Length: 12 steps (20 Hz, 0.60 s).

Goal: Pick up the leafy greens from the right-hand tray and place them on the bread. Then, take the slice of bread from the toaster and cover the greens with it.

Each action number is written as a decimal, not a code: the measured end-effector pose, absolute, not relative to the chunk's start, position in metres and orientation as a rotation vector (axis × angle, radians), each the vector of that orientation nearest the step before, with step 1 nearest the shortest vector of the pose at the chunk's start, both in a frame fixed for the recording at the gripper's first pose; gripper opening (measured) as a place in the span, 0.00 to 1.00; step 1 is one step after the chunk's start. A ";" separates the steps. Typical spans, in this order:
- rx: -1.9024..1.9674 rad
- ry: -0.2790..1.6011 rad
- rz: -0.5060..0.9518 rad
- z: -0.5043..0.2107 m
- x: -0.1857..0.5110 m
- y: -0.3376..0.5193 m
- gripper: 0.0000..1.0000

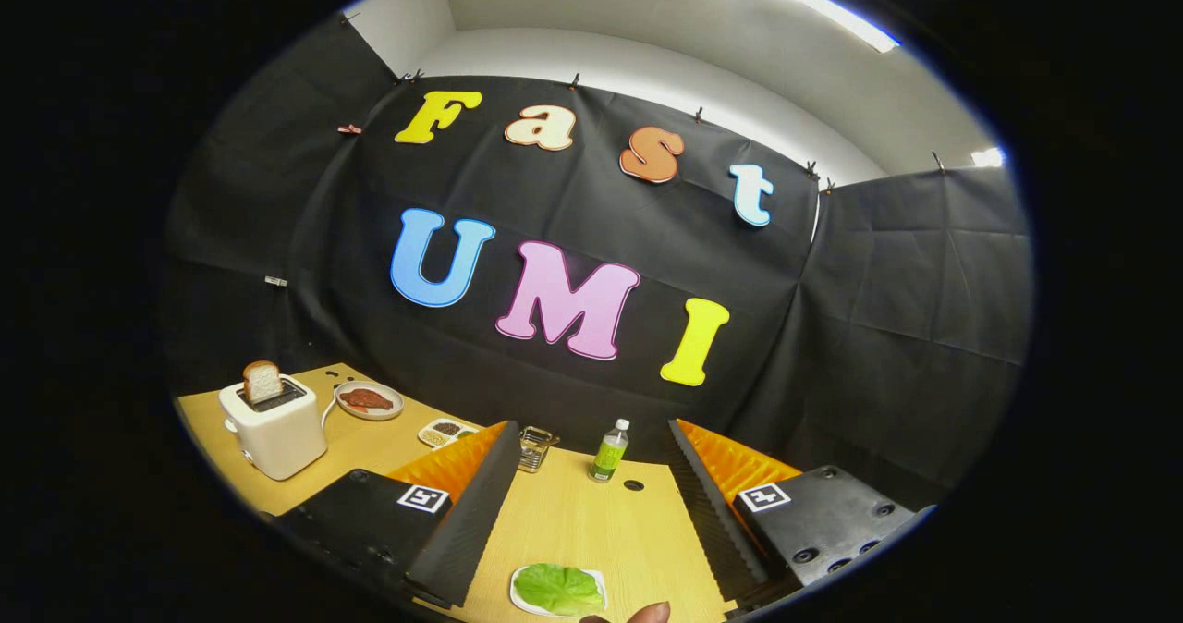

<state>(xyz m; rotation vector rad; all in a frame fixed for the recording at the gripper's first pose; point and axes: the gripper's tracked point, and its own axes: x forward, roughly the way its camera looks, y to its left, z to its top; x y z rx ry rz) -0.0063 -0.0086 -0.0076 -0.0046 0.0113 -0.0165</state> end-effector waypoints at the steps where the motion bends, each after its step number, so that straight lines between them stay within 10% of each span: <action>1: -0.003 0.019 -0.019 -0.010 -0.005 -0.010 0.97; 12: -0.006 0.046 0.004 -0.024 -0.004 -0.015 0.97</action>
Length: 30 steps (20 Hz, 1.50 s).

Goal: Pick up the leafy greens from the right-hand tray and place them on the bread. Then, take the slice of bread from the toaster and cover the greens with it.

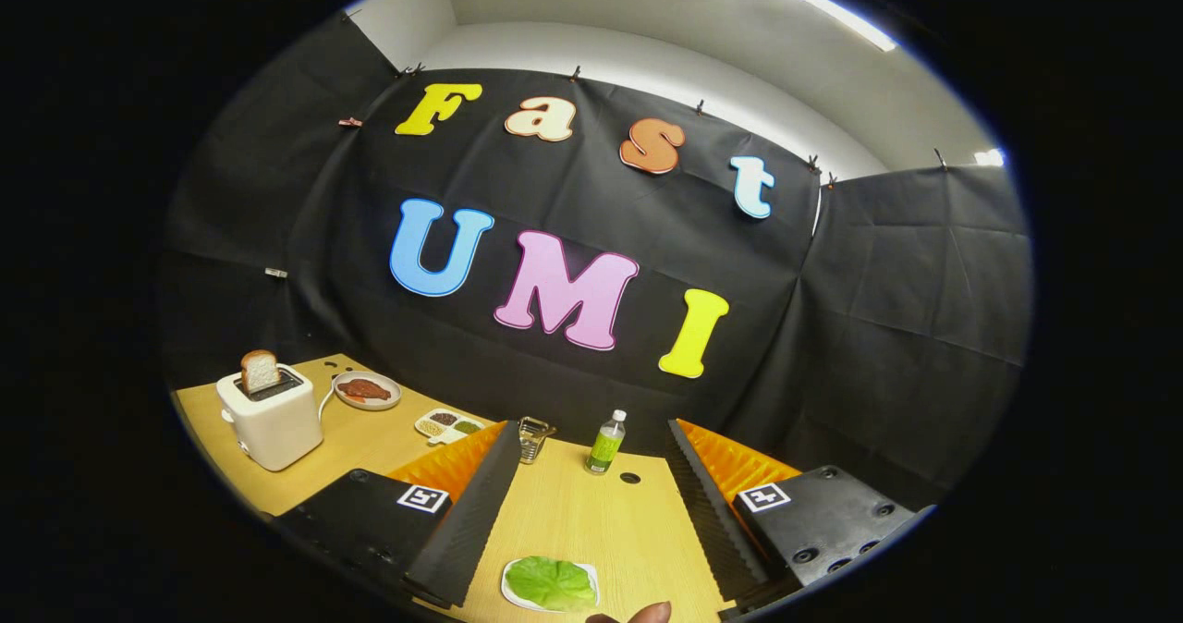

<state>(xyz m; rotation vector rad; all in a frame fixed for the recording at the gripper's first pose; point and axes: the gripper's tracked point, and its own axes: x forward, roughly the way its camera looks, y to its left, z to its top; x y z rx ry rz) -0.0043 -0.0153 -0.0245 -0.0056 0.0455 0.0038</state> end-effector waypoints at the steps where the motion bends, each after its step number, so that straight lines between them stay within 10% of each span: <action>1: -0.003 0.054 0.013 -0.029 -0.003 -0.017 0.97; 19: 0.024 0.719 0.503 -0.289 -0.001 0.006 0.96; 30: -0.077 1.027 0.551 -0.403 0.001 0.041 0.72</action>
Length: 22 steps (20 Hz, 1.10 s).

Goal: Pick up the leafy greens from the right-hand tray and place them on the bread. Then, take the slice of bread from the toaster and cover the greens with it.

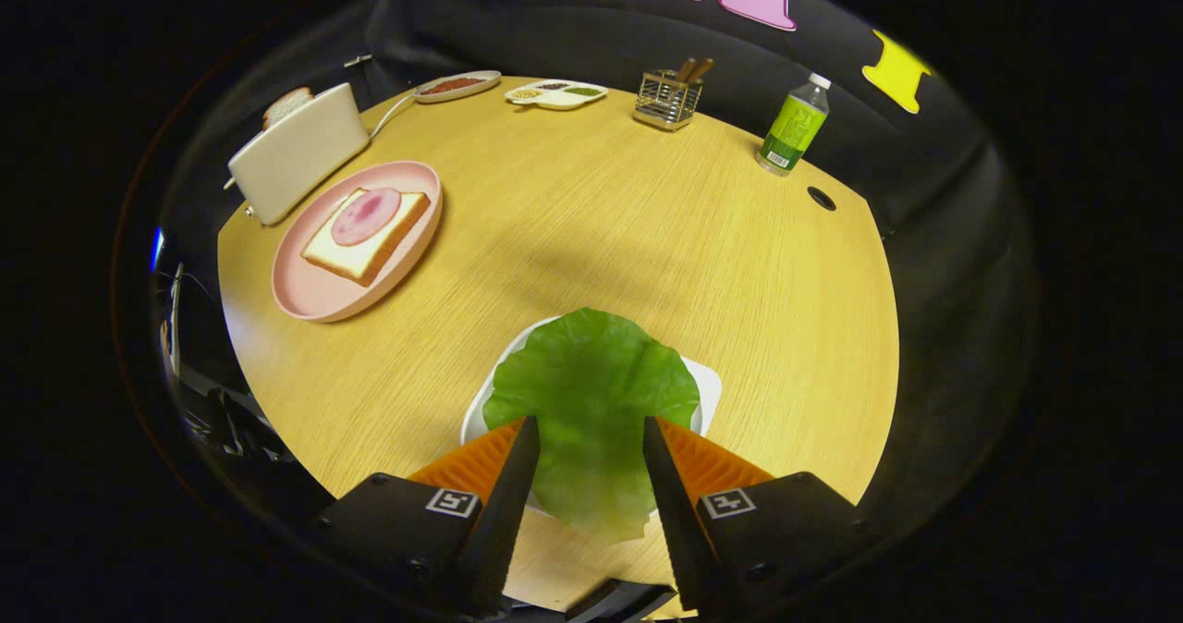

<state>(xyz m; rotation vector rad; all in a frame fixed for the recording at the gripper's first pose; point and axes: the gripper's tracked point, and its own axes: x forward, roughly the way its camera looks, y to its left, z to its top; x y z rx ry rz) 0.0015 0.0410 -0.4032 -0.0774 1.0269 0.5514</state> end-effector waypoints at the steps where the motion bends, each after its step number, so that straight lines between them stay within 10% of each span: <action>1: -0.076 1.047 0.562 -0.409 0.000 0.045 0.71; 9: 0.003 1.126 0.550 -0.422 -0.002 0.051 0.60; 12: -0.011 1.112 0.549 -0.422 -0.002 0.055 0.15; 14: -0.035 1.099 0.534 -0.419 -0.002 0.052 0.07; 22: -0.017 0.937 0.548 -0.344 0.006 0.057 0.07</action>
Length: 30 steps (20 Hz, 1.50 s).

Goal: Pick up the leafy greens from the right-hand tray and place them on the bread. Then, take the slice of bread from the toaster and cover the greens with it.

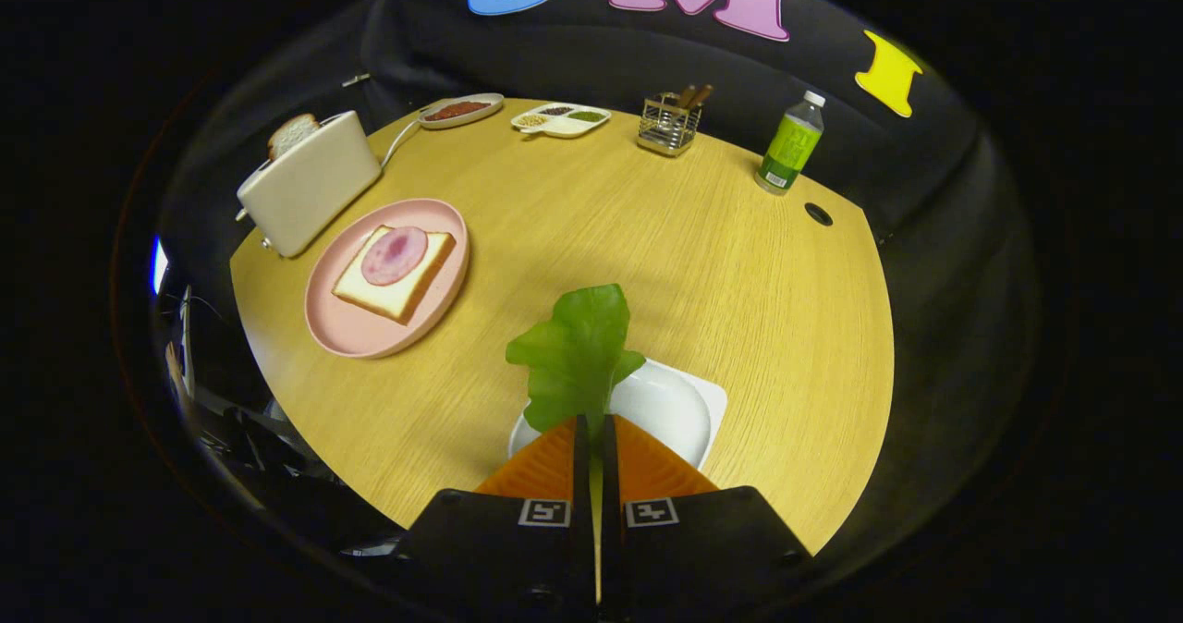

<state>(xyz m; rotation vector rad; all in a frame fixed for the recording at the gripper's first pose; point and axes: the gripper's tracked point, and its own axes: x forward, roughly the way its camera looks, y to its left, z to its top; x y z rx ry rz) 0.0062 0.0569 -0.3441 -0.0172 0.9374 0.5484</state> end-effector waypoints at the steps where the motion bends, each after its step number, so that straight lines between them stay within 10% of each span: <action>1: -0.015 0.921 0.560 -0.333 0.006 0.063 0.07; 23: 0.036 0.840 0.800 -0.241 0.032 0.269 0.08; 28: 0.034 0.864 0.776 -0.254 0.039 0.283 0.16; 30: 0.031 0.861 0.739 -0.260 0.047 0.282 0.37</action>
